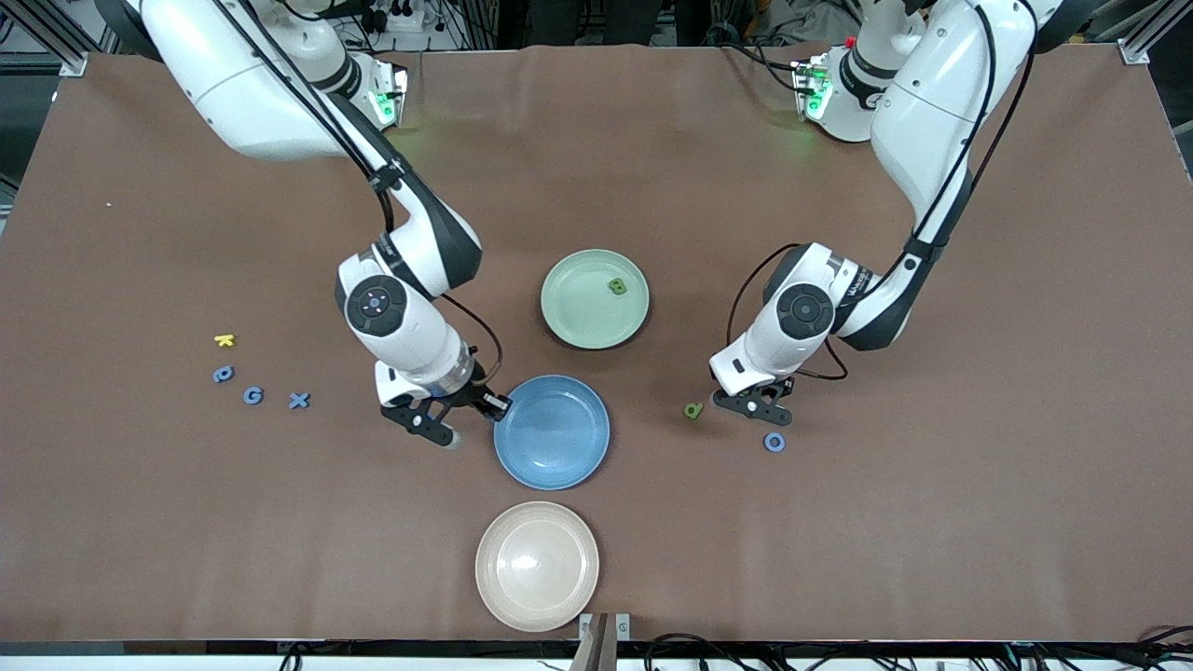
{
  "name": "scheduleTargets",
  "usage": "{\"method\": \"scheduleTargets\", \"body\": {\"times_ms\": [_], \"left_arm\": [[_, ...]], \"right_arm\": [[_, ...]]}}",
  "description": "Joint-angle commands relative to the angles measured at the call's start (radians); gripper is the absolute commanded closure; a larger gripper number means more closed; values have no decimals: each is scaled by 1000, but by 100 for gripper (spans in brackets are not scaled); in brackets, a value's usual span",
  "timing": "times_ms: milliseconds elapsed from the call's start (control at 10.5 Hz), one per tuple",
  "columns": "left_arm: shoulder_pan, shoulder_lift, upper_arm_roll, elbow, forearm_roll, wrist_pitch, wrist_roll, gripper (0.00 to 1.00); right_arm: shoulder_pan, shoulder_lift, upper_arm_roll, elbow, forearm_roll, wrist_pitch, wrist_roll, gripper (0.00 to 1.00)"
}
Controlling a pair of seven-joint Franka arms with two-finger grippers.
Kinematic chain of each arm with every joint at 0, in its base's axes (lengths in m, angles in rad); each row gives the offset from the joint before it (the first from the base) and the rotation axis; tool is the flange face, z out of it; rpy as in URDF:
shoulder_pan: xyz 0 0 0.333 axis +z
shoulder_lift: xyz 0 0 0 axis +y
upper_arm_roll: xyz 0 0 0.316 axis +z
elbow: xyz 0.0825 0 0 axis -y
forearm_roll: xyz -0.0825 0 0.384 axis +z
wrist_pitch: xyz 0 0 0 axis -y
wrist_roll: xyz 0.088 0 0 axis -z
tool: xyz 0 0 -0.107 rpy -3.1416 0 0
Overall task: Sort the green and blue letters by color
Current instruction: 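Grasp the green Z with the left gripper while the right gripper drops the E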
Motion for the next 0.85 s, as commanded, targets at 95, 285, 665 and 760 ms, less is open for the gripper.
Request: {"method": "scheduleTargets", "body": {"times_ms": [95,285,665,760], "left_arm": [[16,-6,-1,-13,25,-13,6,94],[16,-21,-4,-7,22,-30,-2,100],[-13,-61,-69,26,-27,-109,-112,100],[-16,-61,-106,27,-27,-109,-171,100]], "right_arm": [[37,93,2,93,-58,79,14,99],[59,99,2,93,-74,104,17,44],[53,64,7,104,-78,108,19,0],[24,38,7,69,-79,87,1,0]]}}
